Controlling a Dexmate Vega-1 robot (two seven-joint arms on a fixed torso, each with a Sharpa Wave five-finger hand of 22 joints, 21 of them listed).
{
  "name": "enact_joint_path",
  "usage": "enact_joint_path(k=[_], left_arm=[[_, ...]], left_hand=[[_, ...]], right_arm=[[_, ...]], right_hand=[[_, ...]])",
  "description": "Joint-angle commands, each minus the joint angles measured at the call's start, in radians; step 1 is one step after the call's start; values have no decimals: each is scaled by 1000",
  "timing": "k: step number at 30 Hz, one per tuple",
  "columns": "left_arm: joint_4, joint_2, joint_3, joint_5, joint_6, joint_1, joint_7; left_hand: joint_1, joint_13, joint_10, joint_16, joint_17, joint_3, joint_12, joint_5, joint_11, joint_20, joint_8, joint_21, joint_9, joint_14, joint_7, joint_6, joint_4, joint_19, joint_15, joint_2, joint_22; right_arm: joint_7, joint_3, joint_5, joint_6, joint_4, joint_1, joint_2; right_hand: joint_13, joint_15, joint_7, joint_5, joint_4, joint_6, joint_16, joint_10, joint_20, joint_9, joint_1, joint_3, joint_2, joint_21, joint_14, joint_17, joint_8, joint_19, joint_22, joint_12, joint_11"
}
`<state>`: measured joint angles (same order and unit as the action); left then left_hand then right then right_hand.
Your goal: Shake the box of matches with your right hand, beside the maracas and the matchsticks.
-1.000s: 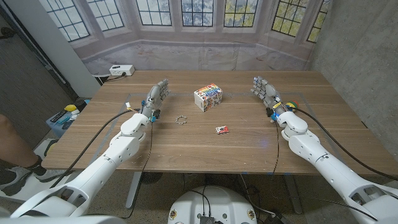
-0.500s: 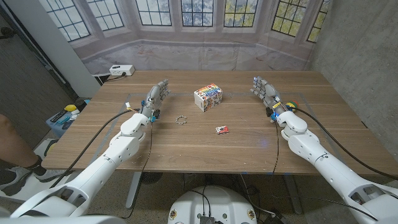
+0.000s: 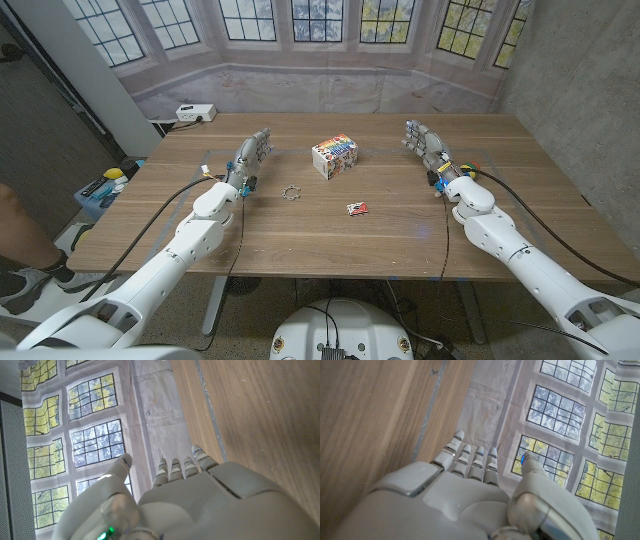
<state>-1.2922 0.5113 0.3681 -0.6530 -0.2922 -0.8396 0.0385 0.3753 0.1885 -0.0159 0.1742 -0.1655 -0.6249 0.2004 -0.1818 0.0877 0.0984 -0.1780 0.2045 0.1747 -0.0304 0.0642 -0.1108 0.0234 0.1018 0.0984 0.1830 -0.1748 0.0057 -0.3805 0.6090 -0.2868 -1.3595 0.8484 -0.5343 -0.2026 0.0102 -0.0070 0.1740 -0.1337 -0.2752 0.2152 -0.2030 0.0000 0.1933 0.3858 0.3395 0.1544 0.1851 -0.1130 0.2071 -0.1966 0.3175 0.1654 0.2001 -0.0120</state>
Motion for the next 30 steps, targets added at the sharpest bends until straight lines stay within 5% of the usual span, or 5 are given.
enact_joint_path(k=[1, 30], left_arm=[[3, 1, 1, -2, -3, 5, 8], [-5, 11, -4, -7, -12, -6, 22]], left_hand=[[11, 4, -1, 6, -4, -3, 8, -5, 6, 8, -4, 4, 4, -2, 0, -8, 1, 2, 9, 3, -5], [14, 4, 0, 6, -5, -1, 7, -4, 7, 8, -4, 2, 4, -2, 0, -8, 2, 2, 8, 3, -5]], right_arm=[[-35, -10, -56, 22, -78, 17, -38], [-129, -68, -305, 136, -307, 40, -151]], right_hand=[[-2, -1, 0, 5, -1, -6, 4, -5, 1, 1, 12, 6, -2, 5, -5, 1, -3, 4, 5, 3, -1], [-1, -3, -2, 7, -12, -6, 1, -4, 4, 1, 27, 10, -8, 4, -4, -3, -3, -1, 5, 3, 0]])
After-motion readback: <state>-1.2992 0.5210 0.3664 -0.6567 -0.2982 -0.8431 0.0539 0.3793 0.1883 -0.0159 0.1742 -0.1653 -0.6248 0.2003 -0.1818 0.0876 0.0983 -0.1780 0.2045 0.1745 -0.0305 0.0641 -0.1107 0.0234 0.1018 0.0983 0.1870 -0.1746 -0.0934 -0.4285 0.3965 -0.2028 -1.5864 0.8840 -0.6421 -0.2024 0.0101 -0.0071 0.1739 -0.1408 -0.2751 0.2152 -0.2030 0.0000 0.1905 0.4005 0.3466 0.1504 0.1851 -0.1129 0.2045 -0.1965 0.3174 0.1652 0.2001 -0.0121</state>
